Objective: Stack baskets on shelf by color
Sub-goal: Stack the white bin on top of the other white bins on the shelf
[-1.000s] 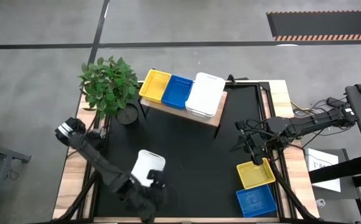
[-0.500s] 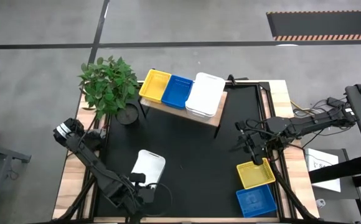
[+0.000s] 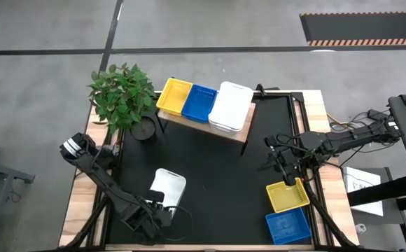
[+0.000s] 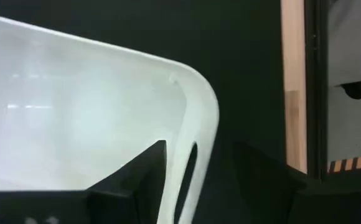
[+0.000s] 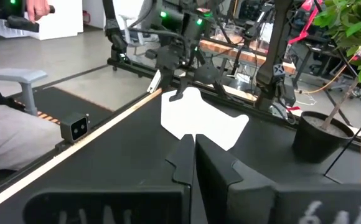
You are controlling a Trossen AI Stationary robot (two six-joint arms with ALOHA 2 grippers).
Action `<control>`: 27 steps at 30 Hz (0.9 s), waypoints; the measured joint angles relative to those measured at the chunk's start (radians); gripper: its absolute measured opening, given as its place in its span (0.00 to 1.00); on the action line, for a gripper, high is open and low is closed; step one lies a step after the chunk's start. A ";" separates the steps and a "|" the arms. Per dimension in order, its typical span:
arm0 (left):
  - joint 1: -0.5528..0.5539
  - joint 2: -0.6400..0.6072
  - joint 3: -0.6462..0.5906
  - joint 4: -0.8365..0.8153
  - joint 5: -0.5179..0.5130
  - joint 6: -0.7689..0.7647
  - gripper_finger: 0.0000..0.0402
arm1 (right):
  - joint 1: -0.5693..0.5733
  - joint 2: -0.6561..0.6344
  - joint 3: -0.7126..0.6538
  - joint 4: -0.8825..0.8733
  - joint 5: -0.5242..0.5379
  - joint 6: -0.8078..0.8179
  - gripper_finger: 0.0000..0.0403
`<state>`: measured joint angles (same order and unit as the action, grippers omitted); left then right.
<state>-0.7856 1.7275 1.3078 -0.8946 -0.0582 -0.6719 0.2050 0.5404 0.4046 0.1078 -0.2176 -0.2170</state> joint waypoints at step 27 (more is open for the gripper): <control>0.069 0.000 0.094 0.137 -0.170 0.049 0.00 | 0.000 0.000 0.000 -0.025 0.008 0.001 0.02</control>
<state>-0.7169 1.7271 1.4019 -0.7578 -0.2283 -0.6232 0.2050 0.5400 0.4046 0.0830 -0.2096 -0.2165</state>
